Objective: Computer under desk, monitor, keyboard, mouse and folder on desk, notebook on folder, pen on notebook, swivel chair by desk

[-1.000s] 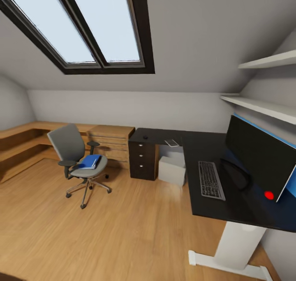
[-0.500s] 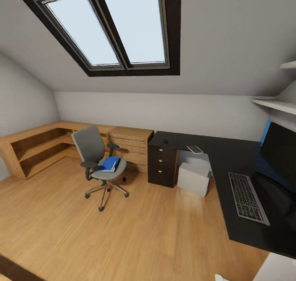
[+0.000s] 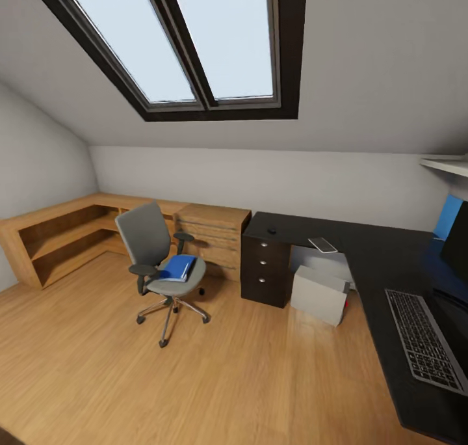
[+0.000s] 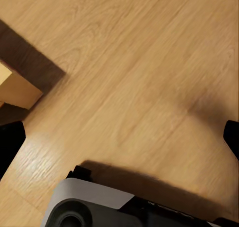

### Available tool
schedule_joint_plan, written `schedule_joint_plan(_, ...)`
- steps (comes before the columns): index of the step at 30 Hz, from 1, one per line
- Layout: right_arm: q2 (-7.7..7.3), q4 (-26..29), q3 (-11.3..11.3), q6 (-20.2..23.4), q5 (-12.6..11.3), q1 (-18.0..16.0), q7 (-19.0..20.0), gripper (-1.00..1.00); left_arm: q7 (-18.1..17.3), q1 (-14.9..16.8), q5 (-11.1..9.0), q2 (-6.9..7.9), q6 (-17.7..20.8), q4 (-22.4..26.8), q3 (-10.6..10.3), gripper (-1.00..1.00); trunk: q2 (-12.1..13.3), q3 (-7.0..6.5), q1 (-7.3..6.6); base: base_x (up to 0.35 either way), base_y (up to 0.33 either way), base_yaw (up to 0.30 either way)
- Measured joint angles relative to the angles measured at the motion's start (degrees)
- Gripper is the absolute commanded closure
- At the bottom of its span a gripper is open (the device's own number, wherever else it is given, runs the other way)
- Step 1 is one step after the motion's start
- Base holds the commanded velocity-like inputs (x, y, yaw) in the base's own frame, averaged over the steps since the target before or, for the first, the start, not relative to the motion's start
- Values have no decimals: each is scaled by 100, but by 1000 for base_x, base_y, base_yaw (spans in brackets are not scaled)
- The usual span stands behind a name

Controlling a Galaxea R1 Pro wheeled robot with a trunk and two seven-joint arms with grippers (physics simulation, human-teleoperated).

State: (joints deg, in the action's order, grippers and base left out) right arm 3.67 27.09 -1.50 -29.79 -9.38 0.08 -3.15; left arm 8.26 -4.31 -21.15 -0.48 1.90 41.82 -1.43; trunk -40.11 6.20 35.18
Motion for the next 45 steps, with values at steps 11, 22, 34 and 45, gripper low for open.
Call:
schedule_joint_plan(11, -7, 5, 0, -2, 0, 0, 1, -100, 0, -2, 7, -5, -3, -7, 0, -100, 0, 0, 0, 329, 1, 0)
schedule_joint_plan(22, -15, 9, 0, 0, 0, 0, 5, -100, 0, 1, 4, -7, -7, -11, 0, -100, 0, 0, 0, 330, 0, 0)
schedule_joint_plan(34, -15, 2, 0, 0, 0, 0, 9, -100, 0, 0, 6, -7, -7, -40, 0, -100, 0, 0, 0, 330, 0, 0)
schedule_joint_plan(45, -13, 0, 0, 0, 0, 0, 9, -100, 3, 1, 7, -18, -156, -91, 0, -100, 119, -53, -65, 329, 0, 0)
